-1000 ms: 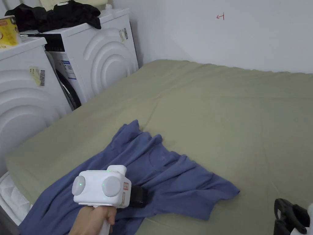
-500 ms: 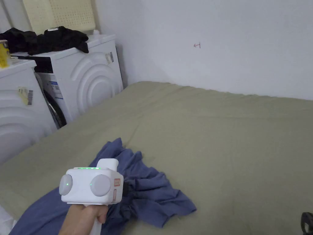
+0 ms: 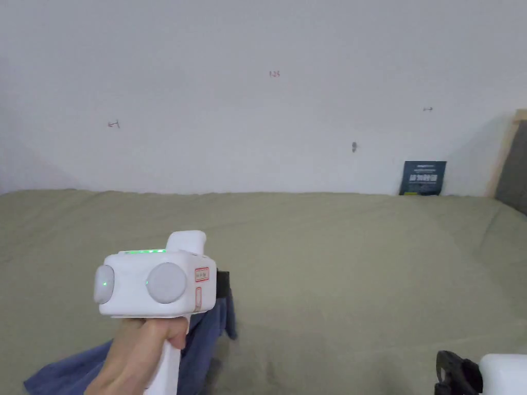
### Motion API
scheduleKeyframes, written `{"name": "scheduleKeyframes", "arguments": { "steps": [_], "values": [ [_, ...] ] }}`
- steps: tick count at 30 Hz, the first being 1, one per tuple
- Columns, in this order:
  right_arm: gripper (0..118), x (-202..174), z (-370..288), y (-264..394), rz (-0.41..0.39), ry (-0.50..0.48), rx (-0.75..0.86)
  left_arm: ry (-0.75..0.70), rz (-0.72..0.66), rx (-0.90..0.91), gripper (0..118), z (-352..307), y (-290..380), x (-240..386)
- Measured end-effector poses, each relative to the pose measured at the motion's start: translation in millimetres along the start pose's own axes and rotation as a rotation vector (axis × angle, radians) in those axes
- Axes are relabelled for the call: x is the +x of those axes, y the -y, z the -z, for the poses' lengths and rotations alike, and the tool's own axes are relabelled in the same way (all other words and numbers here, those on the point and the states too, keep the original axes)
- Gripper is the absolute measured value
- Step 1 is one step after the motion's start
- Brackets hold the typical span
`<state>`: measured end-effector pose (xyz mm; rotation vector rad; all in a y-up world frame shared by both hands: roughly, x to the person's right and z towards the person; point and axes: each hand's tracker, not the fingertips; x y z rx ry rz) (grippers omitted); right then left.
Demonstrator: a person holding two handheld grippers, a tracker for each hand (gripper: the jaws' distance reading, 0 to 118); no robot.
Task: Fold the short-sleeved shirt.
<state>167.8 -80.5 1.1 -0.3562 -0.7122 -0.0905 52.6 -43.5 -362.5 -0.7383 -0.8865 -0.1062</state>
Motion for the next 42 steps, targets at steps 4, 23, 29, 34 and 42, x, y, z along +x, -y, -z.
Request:
{"name": "scheduleKeyframes", "arguments": {
  "steps": [4, 23, 29, 34, 42],
  "values": [
    [0, 38.8, -5.3, 3.7, 0.022, 0.078, -0.005, 0.165, 0.077, 0.005, 3, 30.3, -4.1, 93.9],
    [0, 82.9, 33.2, 38.7, 0.103, 0.123, -0.128, 0.160, 0.110, -0.250, 115, 185.4, 107.6, 153.3],
    [0, 72.3, 18.3, 32.5, 0.087, 0.082, -0.111, 0.060, 0.139, -0.130, 93, 76.8, 86.3, 119.6],
    [0, 57.5, 1.6, 20.3, 0.078, -0.003, -0.081, -0.082, 0.139, 0.090, 0, -50.5, 100.0, 62.7],
    [0, 24.7, -20.5, 18.9, 0.042, -0.081, -0.052, -0.349, 0.119, 0.259, 0, -180.9, 149.0, -10.3]
  ]
}}
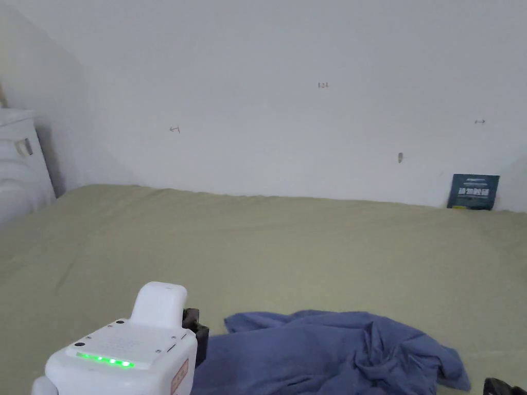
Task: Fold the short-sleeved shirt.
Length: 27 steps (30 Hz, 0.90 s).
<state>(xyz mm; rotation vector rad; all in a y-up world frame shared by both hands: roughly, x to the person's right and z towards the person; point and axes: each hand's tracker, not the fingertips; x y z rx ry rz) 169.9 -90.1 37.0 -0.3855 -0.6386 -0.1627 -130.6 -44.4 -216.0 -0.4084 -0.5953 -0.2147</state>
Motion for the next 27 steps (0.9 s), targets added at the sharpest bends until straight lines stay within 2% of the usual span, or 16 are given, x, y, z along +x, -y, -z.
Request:
{"name": "scheduleKeyframes", "arguments": {
  "steps": [5, 11, 17, 22, 23, 25, 26, 27],
  "values": [
    [0, -13.2, -10.2, 2.6, -0.051, 0.002, 0.016, -0.058, -0.051, 0.008, 0, -29.6, 17.7, -30.1],
    [0, -12.9, -13.4, 2.4, -0.013, -0.006, 0.020, -0.100, -0.072, 0.003, 0, -37.0, 30.2, -42.3],
    [0, -16.8, -6.3, 0.6, -0.022, -0.006, 0.011, -0.079, -0.131, -0.045, 0, -5.8, 31.7, -54.7],
    [0, -17.6, 16.7, -0.6, -0.007, -0.001, 0.004, -0.056, -0.148, -0.120, 0, 54.1, 34.2, -64.9],
    [0, -18.2, 23.3, -1.1, -0.005, 0.001, -0.002, -0.040, -0.161, -0.147, 18, 72.6, 34.5, -68.2],
    [0, -19.1, 36.5, -0.6, -0.005, 0.004, -0.017, -0.003, -0.162, -0.227, 95, 113.8, 36.2, -72.2],
    [0, -19.8, 43.9, -0.2, -0.003, 0.008, -0.029, 0.028, -0.154, -0.299, 113, 141.7, 38.9, -75.9],
    [0, -19.7, 50.5, 0.6, -0.002, 0.008, -0.041, 0.037, -0.150, -0.372, 112, 164.2, 42.1, -77.7]
  ]
}}
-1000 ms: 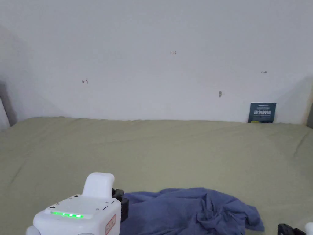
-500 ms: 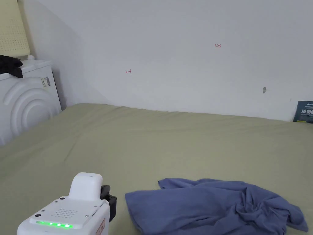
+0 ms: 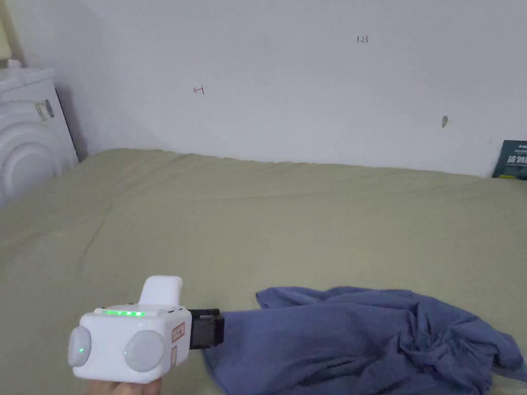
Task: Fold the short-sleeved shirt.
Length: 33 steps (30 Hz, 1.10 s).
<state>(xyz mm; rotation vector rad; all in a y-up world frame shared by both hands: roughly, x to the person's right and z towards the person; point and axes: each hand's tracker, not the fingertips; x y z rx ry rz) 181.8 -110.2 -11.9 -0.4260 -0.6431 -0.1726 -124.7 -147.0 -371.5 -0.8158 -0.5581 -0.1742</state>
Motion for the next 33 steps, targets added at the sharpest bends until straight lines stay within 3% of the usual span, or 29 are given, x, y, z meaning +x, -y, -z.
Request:
{"name": "scheduleKeyframes", "arguments": {
  "steps": [2, 7, 9, 11, 13, 15, 19, 23, 30, 31, 32, 33],
  "values": [
    [0, 0.1, 15.6, 3.0, 0.002, 0.003, -0.039, -0.073, 0.022, -0.052, 112, 48.5, -11.3, -5.1],
    [0, 5.9, 45.6, 14.7, -0.010, 0.007, -0.097, -0.047, 0.037, -0.201, 112, 125.9, -22.1, -3.9],
    [0, 9.1, 54.2, 17.5, -0.016, 0.016, -0.119, -0.051, 0.052, -0.217, 104, 140.8, -23.7, 1.6],
    [0, 13.9, 59.4, 20.3, -0.005, 0.011, -0.132, -0.075, 0.058, -0.275, 77, 151.1, -23.6, 6.2],
    [0, 17.8, 62.9, 22.3, -0.003, 0.007, -0.146, -0.073, 0.077, -0.255, 71, 142.2, -26.1, 10.2],
    [0, 21.7, 66.1, 24.0, 0.006, -0.006, -0.161, -0.049, 0.111, -0.223, 0, 133.0, -27.0, 11.2],
    [0, 33.7, 76.2, 18.5, 0.025, -0.018, -0.183, -0.042, 0.106, -0.232, 0, 124.9, -29.9, 10.5],
    [0, 54.6, 100.0, 0.3, -0.017, 0.038, -0.199, -0.041, 0.101, -0.233, 0, 125.2, -25.8, 13.3],
    [2, 108.7, 194.4, -39.2, 0.021, 0.075, -0.309, -0.046, 0.125, -0.234, 0, 118.2, -21.2, 26.8],
    [9, 114.5, 210.9, -42.9, 0.014, 0.076, -0.332, -0.043, 0.126, -0.234, 0, 117.9, -20.9, 27.4],
    [35, 119.3, 227.8, -46.1, 0.008, 0.075, -0.371, -0.039, 0.133, -0.234, 0, 118.1, -20.4, 27.4],
    [73, 122.6, 240.1, -47.8, 0.018, 0.069, -0.388, -0.037, 0.135, -0.232, 0, 118.5, -19.9, 26.9]
  ]
}}
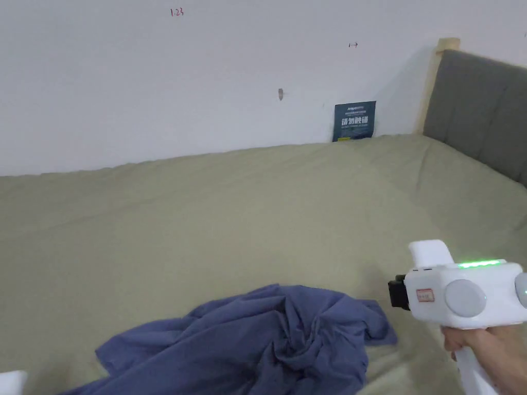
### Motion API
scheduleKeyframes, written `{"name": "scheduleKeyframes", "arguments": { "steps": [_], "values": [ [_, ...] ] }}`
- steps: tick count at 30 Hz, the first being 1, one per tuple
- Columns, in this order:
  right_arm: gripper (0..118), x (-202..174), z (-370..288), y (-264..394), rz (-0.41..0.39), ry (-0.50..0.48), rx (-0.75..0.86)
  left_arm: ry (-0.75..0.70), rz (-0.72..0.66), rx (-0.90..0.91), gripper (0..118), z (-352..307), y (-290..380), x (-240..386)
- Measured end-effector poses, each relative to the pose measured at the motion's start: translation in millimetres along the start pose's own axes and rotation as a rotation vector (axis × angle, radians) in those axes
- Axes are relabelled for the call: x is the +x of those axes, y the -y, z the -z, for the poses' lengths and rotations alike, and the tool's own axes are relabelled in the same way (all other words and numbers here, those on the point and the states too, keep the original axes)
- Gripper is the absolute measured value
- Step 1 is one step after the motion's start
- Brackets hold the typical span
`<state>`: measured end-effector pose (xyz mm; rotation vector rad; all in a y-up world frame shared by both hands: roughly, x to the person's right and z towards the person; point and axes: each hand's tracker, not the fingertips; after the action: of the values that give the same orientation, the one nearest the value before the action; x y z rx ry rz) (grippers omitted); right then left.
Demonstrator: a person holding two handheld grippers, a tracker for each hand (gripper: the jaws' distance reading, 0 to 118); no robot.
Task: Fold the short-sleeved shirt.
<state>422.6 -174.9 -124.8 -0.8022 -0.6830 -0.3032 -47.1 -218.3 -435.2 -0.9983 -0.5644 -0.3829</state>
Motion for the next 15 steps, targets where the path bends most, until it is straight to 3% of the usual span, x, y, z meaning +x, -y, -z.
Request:
{"name": "scheduleKeyframes", "arguments": {
  "steps": [1, 4, 10, 12, 13, 14, 15],
  "values": [
    [73, 2.3, 13.3, -6.5, 0.001, -0.007, -0.025, 0.001, 0.000, 0.001, 0, -0.5, 0.5, 0.7],
    [118, -0.6, 49.0, -9.9, 0.012, -0.020, -0.140, 0.006, -0.004, 0.006, 0, 0.5, 1.3, 0.3],
    [118, -24.9, 93.4, 16.0, -0.081, 0.016, -0.297, -0.005, 0.010, 0.007, 0, 4.2, 0.2, 2.7],
    [116, -26.0, 90.7, 23.5, -0.017, 0.025, -0.235, -0.006, 0.002, 0.007, 0, 6.8, 0.7, 1.2],
    [112, -27.8, 84.1, 20.1, -0.034, 0.024, -0.246, -0.004, -0.005, 0.009, 0, 6.8, 0.9, 1.0],
    [96, -29.3, 75.3, 18.4, -0.033, -0.006, -0.231, -0.003, -0.011, 0.010, 0, 6.0, 0.7, 0.8],
    [71, -29.9, 66.9, 16.2, -0.048, -0.032, -0.206, -0.001, -0.012, 0.009, 0, 5.2, 0.0, 0.6]
  ]
}}
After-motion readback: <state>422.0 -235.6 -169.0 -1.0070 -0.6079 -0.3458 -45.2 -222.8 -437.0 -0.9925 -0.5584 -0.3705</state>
